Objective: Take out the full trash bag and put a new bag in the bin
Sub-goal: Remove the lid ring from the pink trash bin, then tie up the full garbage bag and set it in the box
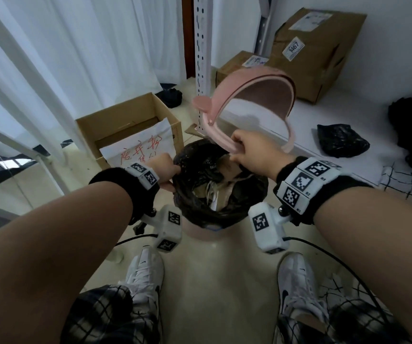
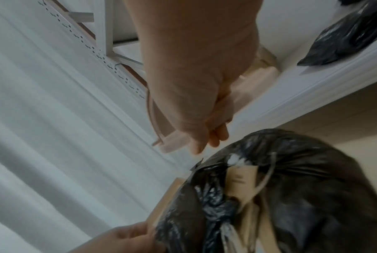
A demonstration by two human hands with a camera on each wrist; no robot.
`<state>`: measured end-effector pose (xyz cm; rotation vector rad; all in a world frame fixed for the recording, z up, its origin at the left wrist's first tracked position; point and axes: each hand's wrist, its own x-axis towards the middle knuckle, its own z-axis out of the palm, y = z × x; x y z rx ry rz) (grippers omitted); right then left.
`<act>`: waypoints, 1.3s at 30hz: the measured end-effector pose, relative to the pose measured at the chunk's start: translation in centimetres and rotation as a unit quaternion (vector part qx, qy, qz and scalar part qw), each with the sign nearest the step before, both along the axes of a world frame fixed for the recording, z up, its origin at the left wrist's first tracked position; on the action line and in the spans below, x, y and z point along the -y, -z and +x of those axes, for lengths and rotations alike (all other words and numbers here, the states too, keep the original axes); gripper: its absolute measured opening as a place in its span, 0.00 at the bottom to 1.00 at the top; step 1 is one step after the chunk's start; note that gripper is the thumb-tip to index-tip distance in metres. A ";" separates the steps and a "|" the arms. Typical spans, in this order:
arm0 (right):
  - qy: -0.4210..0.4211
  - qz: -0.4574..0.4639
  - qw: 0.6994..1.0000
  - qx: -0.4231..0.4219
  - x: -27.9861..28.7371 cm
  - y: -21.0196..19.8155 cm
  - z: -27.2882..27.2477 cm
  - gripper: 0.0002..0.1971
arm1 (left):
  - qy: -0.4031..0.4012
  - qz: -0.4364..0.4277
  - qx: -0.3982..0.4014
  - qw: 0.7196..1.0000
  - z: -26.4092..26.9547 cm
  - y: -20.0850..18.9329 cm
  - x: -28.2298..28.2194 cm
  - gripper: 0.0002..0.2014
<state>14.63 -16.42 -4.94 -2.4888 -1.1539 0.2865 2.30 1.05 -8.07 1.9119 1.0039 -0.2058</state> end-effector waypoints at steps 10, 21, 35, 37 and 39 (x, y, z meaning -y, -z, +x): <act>0.026 -0.093 0.987 0.128 3.8 0.7 2.3 0.13 | 0.057 -0.064 0.030 0.996 3.0 3.4 6.6 0.12; -0.109 -0.167 0.964 0.175 0.4 -4.0 -0.5 0.09 | 0.264 0.518 0.148 0.800 -0.2 -7.5 1.0 0.40; -0.217 -0.176 0.947 0.157 -6.7 -0.6 -5.0 0.17 | 0.557 0.536 -0.110 0.625 -5.5 -5.5 -3.7 0.13; -0.206 -0.165 0.955 0.134 -7.0 0.0 -5.2 0.21 | 0.556 0.487 -0.099 0.666 -5.5 -4.9 -3.8 0.14; -0.174 -0.133 0.971 0.094 -7.1 0.2 -5.3 0.25 | 0.548 0.440 -0.099 0.705 -5.3 -4.0 -3.9 0.14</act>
